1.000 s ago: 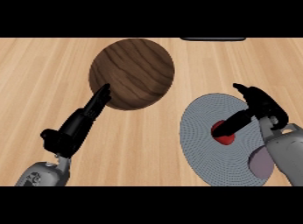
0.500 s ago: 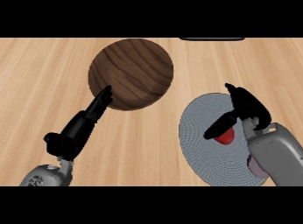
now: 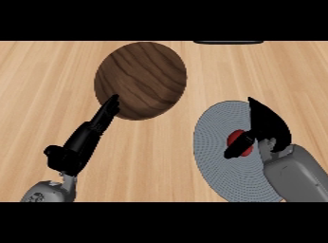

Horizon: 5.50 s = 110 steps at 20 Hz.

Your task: Pick the tomato from the placemat and place it in the bowl

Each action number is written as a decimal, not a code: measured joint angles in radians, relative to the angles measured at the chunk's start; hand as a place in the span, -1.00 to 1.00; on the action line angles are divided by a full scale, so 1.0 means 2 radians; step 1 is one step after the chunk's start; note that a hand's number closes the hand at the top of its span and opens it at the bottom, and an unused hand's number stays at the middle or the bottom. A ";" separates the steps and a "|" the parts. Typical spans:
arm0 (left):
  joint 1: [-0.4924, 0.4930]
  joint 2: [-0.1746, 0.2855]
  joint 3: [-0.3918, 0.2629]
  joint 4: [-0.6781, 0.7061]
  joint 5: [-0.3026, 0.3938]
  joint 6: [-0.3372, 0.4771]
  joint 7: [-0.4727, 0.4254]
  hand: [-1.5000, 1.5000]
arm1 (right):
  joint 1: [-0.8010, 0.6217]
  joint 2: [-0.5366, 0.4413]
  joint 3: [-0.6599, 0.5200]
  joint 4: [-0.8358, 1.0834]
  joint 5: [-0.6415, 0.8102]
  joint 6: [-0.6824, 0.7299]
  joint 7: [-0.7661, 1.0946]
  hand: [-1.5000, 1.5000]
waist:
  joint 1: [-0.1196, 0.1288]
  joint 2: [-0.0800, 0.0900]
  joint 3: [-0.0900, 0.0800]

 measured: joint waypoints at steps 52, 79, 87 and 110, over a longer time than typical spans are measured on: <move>-0.058 -0.065 0.011 0.023 -0.044 -0.065 0.015 0.00 | -0.309 0.184 0.147 0.177 0.220 -0.045 -0.076 1.00 | 0.084 0.010 -0.001; -0.045 -0.059 0.032 0.034 -0.048 -0.063 0.006 0.00 | -0.439 0.188 0.107 0.468 0.172 -0.214 -0.102 1.00 | 0.046 0.013 0.000; -0.032 -0.059 0.031 0.015 -0.049 -0.065 0.009 0.00 | -0.415 0.190 0.052 0.514 0.075 -0.257 -0.196 -1.00 | 0.046 0.014 0.000; -0.007 -0.054 0.061 0.004 -0.052 -0.053 0.019 0.00 | -0.299 0.128 -0.053 0.405 0.025 -0.495 -0.292 -1.00 | -0.008 -0.002 0.001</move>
